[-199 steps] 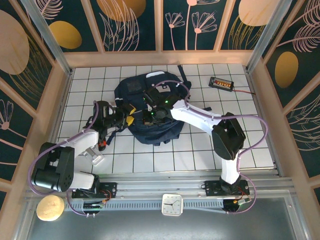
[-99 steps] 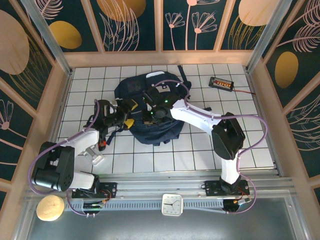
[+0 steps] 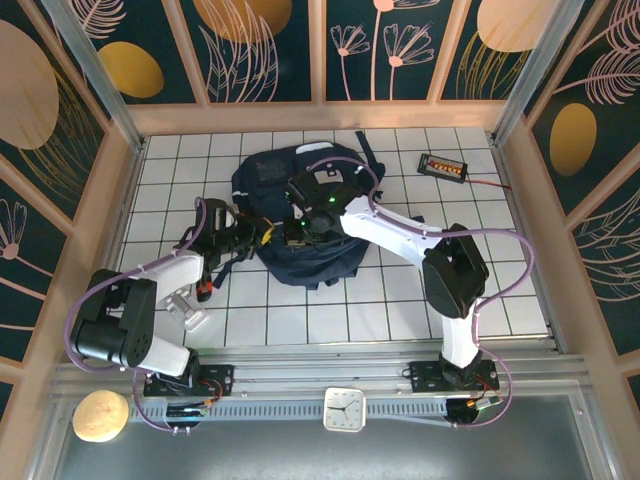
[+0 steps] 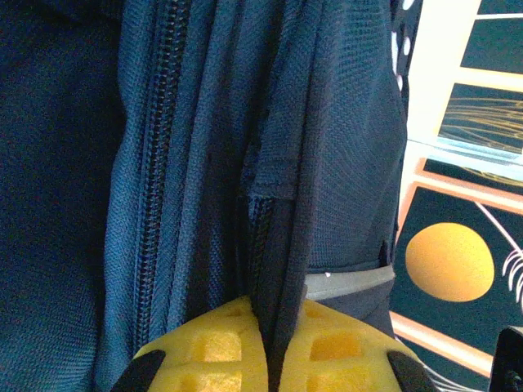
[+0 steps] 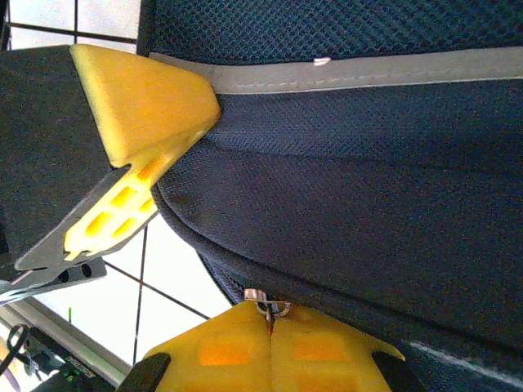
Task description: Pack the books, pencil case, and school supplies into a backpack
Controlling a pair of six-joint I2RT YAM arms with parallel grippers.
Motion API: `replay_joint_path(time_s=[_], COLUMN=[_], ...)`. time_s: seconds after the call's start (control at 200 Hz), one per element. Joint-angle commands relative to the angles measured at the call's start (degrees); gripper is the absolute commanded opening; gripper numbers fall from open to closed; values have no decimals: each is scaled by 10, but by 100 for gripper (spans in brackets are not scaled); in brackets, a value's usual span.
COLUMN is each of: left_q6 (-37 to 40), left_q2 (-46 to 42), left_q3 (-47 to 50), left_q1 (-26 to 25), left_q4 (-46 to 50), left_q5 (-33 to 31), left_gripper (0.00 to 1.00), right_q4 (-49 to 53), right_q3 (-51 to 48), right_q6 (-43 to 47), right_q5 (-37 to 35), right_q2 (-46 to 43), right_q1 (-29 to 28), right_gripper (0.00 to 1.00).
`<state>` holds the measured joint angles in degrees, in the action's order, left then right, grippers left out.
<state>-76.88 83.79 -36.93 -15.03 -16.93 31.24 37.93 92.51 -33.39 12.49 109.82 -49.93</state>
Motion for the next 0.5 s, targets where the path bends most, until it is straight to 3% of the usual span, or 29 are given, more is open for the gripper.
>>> replay_joint_path(time_s=[0.0, 0.31, 0.495], left_q6=[60, 167, 220], left_q2=[-28, -55, -45], left_q3=[-7, -24, -59], left_q1=[-4, 51, 59], left_q4=[36, 143, 190], left_q5=[-9, -13, -16], left_gripper=[0, 0, 0], right_q4=[24, 72, 104], right_q3=[10, -104, -111], right_q6=[11, 54, 117], right_q5=[17, 0, -7], right_q2=[-6, -96, -118], right_q1=[-3, 83, 139], right_gripper=[0, 0, 0])
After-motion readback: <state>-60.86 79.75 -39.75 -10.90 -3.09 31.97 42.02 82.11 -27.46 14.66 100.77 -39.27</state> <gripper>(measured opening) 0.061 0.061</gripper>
